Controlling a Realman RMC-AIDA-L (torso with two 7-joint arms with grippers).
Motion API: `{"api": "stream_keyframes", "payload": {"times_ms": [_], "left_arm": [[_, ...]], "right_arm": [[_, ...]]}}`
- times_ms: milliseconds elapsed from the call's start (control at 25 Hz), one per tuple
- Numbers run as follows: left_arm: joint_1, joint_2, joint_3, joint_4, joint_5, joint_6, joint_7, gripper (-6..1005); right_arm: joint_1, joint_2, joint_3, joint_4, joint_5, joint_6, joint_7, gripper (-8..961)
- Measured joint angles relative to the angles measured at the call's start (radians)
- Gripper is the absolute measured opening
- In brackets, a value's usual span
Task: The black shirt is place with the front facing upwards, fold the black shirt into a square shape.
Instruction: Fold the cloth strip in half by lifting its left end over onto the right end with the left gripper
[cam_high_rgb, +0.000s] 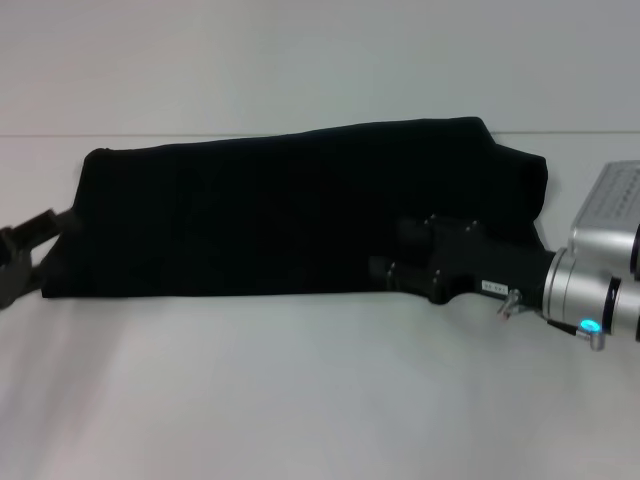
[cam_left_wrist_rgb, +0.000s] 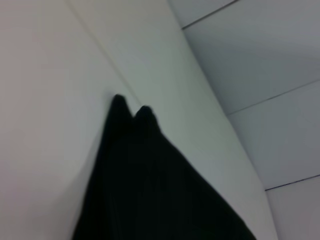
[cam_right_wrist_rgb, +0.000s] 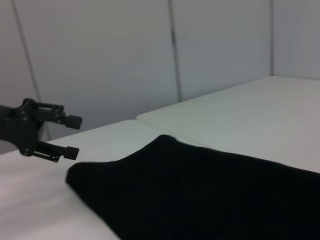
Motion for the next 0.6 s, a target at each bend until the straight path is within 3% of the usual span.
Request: {"api": "stream_keyframes", "payload": {"times_ms": [240,600], "left_arm": [[0.022,0.0,-0.043,-0.002,0.109,0.0,-0.095,882],[0.017,-0.002,-0.057,-0.016,0.128,-0.055,-0.136,883]], "right_arm": [[-0.003,0.003,-0.053,0.014,0.0,-0.01,-0.04,706],[-0.015,0.005,-0.073,0.016,0.006,-0.016,-0.048,706]]}}
